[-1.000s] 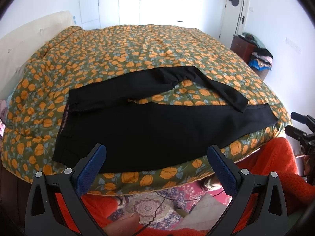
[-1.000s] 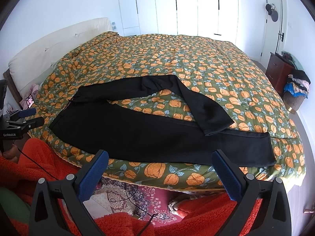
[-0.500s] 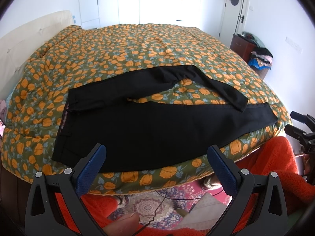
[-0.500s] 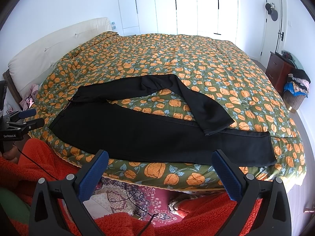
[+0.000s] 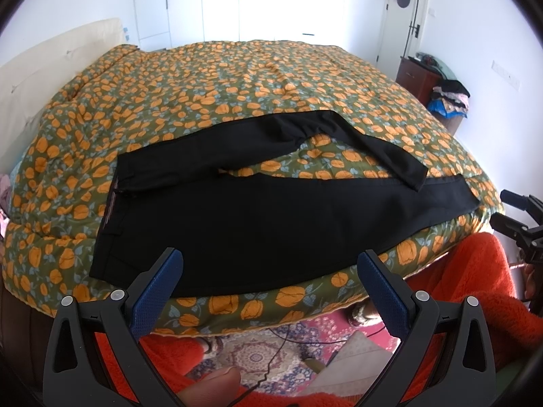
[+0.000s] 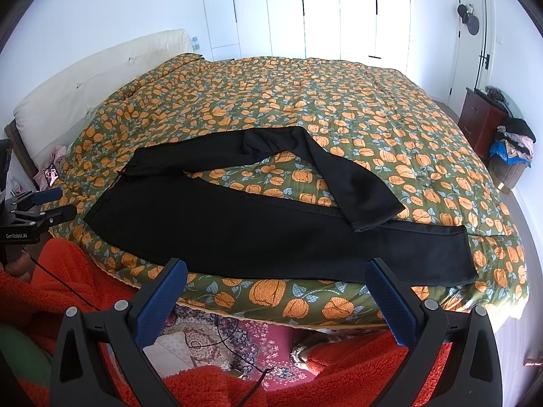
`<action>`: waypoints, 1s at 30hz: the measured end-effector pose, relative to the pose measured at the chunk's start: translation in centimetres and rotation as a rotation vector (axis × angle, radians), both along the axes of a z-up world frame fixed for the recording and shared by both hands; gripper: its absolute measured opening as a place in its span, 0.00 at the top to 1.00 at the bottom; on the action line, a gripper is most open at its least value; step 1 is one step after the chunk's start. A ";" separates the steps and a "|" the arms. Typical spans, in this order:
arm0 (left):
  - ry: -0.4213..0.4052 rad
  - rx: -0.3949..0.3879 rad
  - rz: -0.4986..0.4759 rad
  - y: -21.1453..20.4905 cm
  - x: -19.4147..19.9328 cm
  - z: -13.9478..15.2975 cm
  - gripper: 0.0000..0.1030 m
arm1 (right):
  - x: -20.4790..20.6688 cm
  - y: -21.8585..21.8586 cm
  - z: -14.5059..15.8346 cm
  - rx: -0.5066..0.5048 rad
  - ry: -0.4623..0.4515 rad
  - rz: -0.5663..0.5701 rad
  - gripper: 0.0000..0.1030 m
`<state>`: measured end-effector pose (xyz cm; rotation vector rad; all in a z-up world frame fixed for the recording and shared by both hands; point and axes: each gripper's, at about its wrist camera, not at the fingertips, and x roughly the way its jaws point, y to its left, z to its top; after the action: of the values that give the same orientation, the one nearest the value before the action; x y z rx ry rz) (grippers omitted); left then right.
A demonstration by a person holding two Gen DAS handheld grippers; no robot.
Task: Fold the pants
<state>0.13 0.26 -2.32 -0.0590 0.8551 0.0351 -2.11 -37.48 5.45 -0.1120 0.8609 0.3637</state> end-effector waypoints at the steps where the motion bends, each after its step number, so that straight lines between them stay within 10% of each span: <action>1: 0.000 0.000 -0.001 -0.1 0.0 -0.1 0.01 | 0.0 0.0 0.0 0.000 0.000 0.001 0.00; 30: 0.025 0.005 0.025 0.1 0.1 0.1 0.01 | -0.5 -0.6 1.3 0.000 -0.069 -0.023 0.00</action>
<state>0.24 0.40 -2.20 -0.0651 0.8796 0.0618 -2.62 -38.05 6.71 -0.1139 0.7934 0.3361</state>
